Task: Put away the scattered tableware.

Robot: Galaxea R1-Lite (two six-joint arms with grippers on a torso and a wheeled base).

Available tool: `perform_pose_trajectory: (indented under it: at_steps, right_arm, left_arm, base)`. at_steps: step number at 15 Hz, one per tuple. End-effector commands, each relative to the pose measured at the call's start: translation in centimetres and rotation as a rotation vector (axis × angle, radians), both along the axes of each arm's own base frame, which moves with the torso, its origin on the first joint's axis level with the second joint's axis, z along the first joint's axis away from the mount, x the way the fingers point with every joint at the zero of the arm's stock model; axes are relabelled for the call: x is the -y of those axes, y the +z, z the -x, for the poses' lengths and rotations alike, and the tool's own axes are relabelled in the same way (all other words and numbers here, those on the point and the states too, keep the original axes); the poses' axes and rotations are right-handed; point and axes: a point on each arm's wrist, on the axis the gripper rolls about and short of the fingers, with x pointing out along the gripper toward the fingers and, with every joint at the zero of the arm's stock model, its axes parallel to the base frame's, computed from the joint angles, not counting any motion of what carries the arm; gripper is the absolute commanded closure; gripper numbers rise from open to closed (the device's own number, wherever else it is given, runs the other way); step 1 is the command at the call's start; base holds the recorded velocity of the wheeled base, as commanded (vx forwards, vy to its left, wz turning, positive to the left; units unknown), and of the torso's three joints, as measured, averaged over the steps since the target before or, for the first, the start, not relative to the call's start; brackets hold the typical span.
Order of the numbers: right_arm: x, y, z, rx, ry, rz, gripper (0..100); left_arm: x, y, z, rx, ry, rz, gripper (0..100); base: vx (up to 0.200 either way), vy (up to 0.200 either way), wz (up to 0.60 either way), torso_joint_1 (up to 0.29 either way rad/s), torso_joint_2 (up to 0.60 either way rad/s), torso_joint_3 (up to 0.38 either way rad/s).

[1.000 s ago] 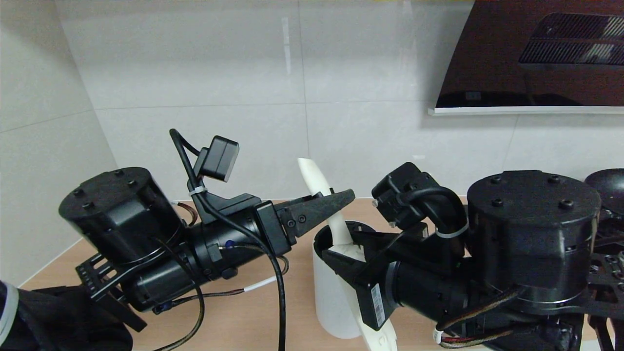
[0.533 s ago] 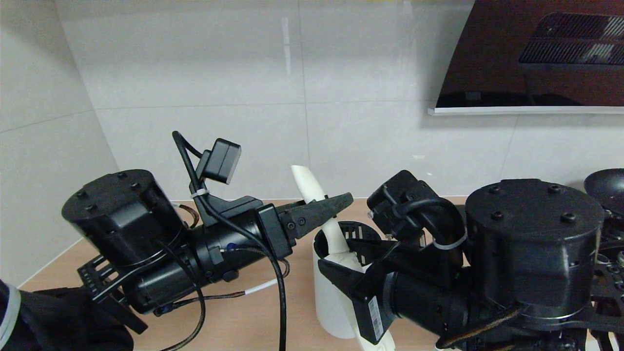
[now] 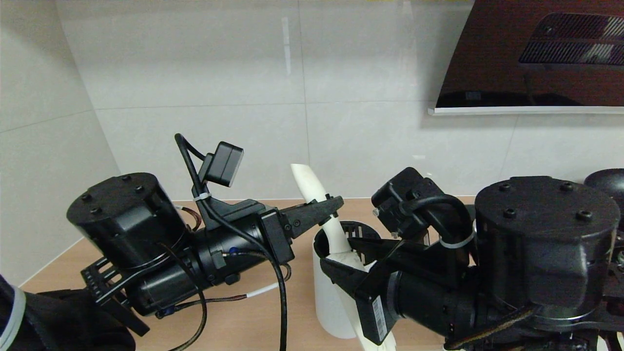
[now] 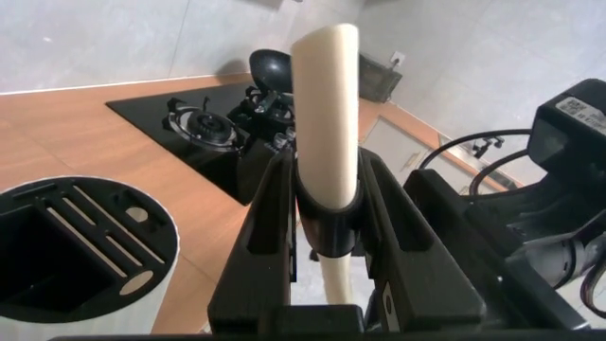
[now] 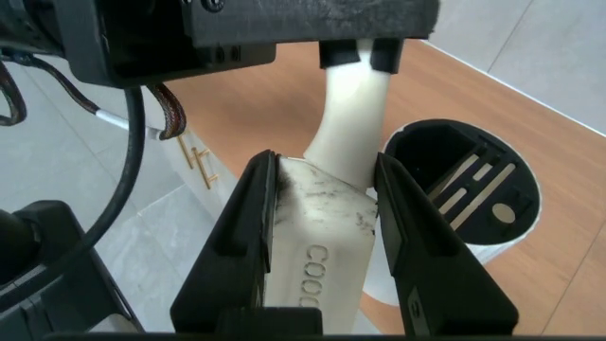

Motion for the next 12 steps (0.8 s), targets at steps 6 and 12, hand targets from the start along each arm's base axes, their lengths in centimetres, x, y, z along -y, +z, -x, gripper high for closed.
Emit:
perform_pose_trajectory:
  at_steps: [6, 12]
  right_arm:
    - [0.1, 0.0, 0.0, 0.001, -0.001, -0.001, 0]
    - [1.4, 0.9, 0.7, 0.021, -0.001, -0.025, 0]
  left_arm:
    - [0.1, 0.7, 0.5, 0.021, -0.010, 0.013, 100]
    - [-1.0, 3.8, 2.2, 0.111, 0.006, 0.082, 100]
  base:
    - [0.000, 0.000, 0.00, 0.000, 0.00, 0.000]
    - [0.000, 0.000, 0.00, 0.000, 0.00, 0.000]
